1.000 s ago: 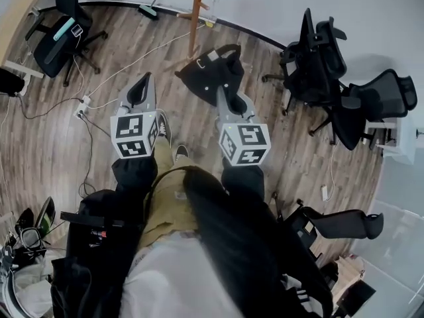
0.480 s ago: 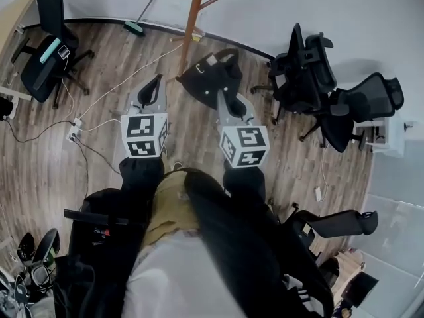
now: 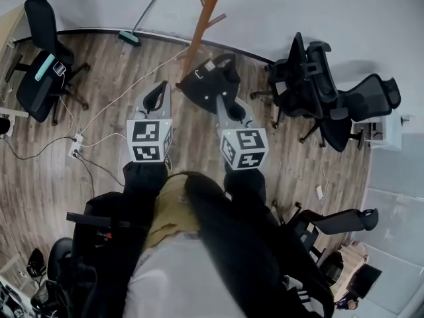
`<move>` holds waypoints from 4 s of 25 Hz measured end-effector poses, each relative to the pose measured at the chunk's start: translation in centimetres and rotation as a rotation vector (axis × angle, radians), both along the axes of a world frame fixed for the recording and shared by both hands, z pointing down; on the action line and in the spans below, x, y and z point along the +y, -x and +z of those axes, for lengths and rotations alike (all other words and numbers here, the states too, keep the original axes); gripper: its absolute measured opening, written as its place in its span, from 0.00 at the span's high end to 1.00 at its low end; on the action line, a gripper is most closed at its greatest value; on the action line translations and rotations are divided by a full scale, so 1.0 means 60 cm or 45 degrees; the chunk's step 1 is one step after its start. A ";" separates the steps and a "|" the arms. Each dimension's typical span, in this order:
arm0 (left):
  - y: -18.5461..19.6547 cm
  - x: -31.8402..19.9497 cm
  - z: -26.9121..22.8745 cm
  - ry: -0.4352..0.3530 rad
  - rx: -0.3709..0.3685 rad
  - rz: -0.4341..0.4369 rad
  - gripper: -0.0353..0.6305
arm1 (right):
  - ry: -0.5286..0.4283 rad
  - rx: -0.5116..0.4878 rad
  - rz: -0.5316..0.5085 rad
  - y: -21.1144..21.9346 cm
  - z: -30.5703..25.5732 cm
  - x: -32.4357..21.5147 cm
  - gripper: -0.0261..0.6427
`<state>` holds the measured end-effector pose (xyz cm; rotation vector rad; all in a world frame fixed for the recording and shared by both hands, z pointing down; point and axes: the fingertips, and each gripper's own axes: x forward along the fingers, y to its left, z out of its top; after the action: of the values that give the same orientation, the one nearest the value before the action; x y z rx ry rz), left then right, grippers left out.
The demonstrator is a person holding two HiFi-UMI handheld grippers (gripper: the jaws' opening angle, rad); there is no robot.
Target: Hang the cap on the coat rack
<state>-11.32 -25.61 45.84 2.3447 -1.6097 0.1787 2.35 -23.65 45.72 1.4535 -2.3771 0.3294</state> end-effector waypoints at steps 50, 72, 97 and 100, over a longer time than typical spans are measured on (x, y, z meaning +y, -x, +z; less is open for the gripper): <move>-0.052 -0.194 -0.195 -0.291 -0.024 -0.047 0.95 | -0.209 -0.044 -0.132 -0.027 -0.194 -0.289 0.90; -0.103 -0.177 -0.192 -0.272 -0.006 0.063 0.95 | -0.337 -0.116 -0.142 -0.042 -0.211 -0.184 0.96; -0.115 -0.174 -0.178 -0.248 -0.029 0.096 0.95 | -0.334 -0.138 -0.112 -0.025 -0.193 -0.193 0.97; -0.118 -0.174 -0.176 -0.244 -0.027 0.102 0.95 | -0.331 -0.143 -0.112 -0.026 -0.192 -0.192 0.97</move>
<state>-4.26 -36.06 35.29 2.5611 -1.6083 0.0685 3.90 -35.18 34.20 1.4664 -2.6457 0.0837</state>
